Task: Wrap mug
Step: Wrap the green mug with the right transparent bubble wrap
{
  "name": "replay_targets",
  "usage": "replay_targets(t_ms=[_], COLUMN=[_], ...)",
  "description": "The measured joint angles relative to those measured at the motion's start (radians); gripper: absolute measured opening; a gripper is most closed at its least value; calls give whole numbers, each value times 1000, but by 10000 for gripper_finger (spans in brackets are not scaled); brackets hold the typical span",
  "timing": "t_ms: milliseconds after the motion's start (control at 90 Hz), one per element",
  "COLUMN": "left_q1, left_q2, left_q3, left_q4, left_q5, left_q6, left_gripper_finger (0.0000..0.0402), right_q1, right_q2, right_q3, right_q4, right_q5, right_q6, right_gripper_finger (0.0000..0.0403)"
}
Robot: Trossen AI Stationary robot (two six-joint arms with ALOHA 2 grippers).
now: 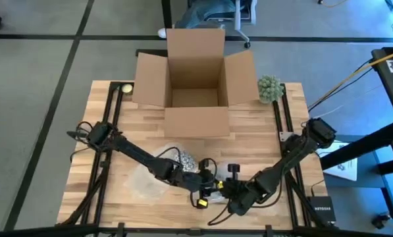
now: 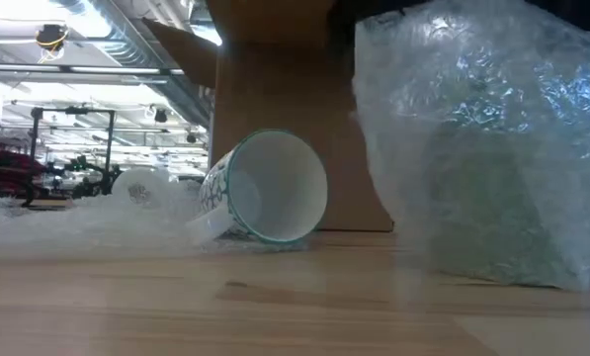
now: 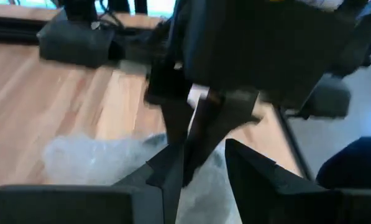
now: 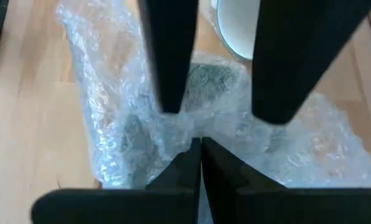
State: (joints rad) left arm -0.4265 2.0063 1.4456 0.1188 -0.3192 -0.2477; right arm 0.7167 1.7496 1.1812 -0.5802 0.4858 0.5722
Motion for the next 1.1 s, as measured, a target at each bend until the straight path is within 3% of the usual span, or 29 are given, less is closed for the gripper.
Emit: replay_targets(t_ms=[456,644,789,944,1100], left_q1=[25,25,21,20,20], left_q2=[113,112,112,113,113], left_q3=[6,4,3,3,3], left_q4=[-3,6,7,9,17], left_q5=[2,3,1,2,3], left_q6=[-135,-117,-117,-118,-119], left_gripper_finger=[103,103,103,103,103], right_q1=[-11,12,24,40,56], right_q2=[-2,-7,-31,-141,-341], right_q3=[66,219,268,127,-165], right_q4=[-55,-307,-523,-607,-398], right_q5=[-20,0,67,130,171], right_q6=[-1,9,128,341,477], right_gripper_finger=[1,1,1,1,1])
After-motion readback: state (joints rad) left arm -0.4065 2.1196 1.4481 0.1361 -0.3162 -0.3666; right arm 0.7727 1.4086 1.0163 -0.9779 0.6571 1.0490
